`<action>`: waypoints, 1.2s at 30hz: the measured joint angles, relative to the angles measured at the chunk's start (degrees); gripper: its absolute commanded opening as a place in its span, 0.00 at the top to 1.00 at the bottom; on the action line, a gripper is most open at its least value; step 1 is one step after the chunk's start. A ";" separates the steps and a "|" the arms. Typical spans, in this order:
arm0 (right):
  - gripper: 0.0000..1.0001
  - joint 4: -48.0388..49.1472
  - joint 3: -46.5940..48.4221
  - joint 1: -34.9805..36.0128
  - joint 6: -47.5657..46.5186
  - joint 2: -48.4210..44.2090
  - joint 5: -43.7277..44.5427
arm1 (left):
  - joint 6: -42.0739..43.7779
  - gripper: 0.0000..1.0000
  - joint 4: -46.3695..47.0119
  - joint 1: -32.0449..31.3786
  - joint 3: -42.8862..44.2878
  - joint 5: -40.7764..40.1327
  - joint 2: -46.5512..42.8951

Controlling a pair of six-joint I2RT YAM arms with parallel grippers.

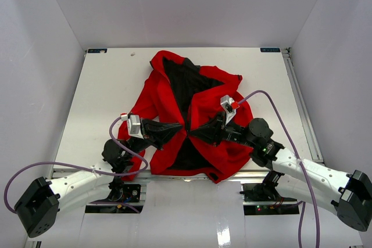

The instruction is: Zip up the jacket

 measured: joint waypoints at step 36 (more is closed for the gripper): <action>0.92 -0.02 0.00 0.00 0.00 -1.01 1.45 | 1.05 1.00 2.12 0.00 -0.74 2.53 1.90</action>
